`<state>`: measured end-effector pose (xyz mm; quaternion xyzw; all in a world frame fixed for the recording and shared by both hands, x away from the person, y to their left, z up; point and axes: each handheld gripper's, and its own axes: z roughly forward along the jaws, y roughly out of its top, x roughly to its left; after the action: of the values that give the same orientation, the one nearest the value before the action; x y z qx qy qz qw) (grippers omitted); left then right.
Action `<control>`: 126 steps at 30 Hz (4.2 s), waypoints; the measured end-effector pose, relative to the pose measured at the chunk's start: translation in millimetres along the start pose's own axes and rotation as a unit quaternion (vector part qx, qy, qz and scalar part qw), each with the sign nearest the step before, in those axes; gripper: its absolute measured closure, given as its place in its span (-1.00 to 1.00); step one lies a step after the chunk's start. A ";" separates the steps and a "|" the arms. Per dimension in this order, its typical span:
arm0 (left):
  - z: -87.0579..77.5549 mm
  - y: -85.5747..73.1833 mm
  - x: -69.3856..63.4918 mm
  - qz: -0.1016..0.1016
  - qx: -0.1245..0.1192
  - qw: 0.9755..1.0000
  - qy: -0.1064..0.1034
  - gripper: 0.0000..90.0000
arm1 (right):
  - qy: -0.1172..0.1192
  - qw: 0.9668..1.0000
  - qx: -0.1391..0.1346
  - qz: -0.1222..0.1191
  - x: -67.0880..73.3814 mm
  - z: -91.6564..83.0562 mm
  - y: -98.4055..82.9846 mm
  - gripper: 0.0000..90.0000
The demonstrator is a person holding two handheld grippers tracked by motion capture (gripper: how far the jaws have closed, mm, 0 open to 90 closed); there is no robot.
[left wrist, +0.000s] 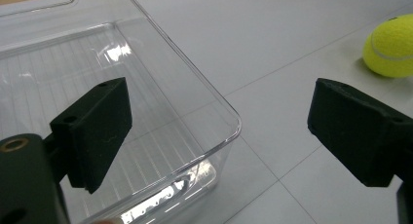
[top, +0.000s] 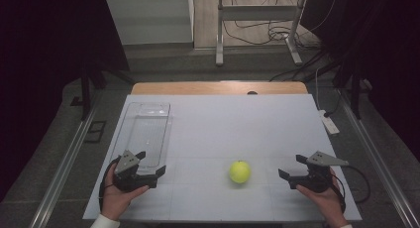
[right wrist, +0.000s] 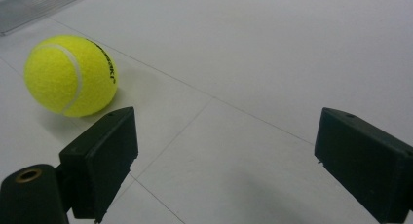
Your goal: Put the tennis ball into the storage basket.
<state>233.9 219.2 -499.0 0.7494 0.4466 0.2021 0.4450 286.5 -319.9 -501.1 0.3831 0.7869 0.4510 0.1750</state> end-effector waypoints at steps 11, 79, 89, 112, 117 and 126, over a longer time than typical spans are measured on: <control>-1.6 2.0 -2.7 -0.001 0.004 1.000 -0.002 -0.75 | 0.004 1.000 0.000 0.000 0.6 2.1 1.2 -0.79; 14.2 51.4 -31.5 0.042 0.031 0.996 -0.067 -0.77 | 0.003 1.000 0.008 0.000 -0.9 4.4 -0.6 -0.79; 21.4 60.7 -41.4 0.061 0.035 0.994 -0.083 -0.77 | 0.002 1.000 0.005 0.002 -1.5 4.2 -0.6 -0.79; 42.4 77.9 -62.6 0.090 0.052 0.988 -0.113 -0.77 | 0.002 1.000 0.007 0.001 -1.8 4.6 -1.2 -0.80; 46.0 80.6 -66.6 0.095 0.056 0.987 -0.118 -0.77 | 0.003 1.000 0.007 0.000 -1.4 4.7 -1.2 -0.80; 53.1 83.2 -71.5 0.099 0.064 0.985 -0.127 -0.77 | 0.003 1.000 0.008 0.000 -1.5 5.0 -1.3 -0.80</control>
<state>274.7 115.6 -449.5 0.8364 0.3217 0.1197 0.4273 290.0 -318.5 -504.9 0.3830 0.7910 0.4460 0.1695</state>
